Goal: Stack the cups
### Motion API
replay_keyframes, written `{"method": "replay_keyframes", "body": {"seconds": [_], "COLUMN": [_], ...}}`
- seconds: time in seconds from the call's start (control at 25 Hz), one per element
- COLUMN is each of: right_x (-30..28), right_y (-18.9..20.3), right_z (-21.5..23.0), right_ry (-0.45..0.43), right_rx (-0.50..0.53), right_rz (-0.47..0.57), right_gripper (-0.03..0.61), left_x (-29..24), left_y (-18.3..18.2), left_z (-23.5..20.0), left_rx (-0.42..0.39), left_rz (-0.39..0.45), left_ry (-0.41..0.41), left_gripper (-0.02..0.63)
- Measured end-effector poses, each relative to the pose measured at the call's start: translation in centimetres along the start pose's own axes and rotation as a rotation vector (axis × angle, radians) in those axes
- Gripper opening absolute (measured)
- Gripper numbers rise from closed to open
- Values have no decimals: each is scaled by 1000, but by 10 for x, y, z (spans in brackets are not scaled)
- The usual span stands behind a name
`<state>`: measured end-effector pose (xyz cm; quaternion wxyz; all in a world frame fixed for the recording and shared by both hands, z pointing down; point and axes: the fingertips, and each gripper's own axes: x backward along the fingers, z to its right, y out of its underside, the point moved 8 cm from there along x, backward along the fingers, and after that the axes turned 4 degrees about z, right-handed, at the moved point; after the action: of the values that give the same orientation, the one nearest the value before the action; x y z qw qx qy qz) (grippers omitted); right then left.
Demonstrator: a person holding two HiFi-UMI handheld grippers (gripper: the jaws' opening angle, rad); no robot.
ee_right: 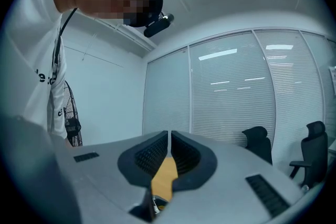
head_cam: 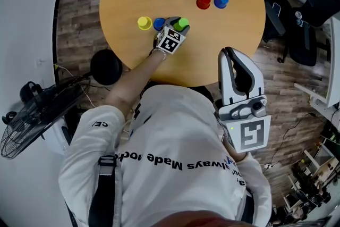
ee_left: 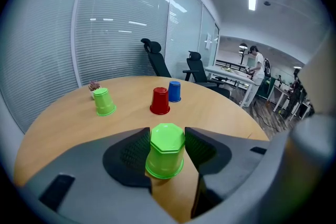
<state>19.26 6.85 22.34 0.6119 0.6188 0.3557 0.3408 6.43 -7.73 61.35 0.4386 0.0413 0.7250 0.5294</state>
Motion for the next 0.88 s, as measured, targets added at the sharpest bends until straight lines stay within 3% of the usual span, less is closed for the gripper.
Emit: {"method": "replay_keyframes", "body": {"seconds": [0.88], "right_x": [-4], "right_y": [4], "right_z": [-1], "right_ry": [-5], "right_rx": [1], "right_rz": [-8], "right_gripper": [43], "left_x": [7], "left_y": [13], "left_z": [-2], "left_rx": [20], "left_rz": [-9], "left_ry": [-25], "left_gripper": [225]}}
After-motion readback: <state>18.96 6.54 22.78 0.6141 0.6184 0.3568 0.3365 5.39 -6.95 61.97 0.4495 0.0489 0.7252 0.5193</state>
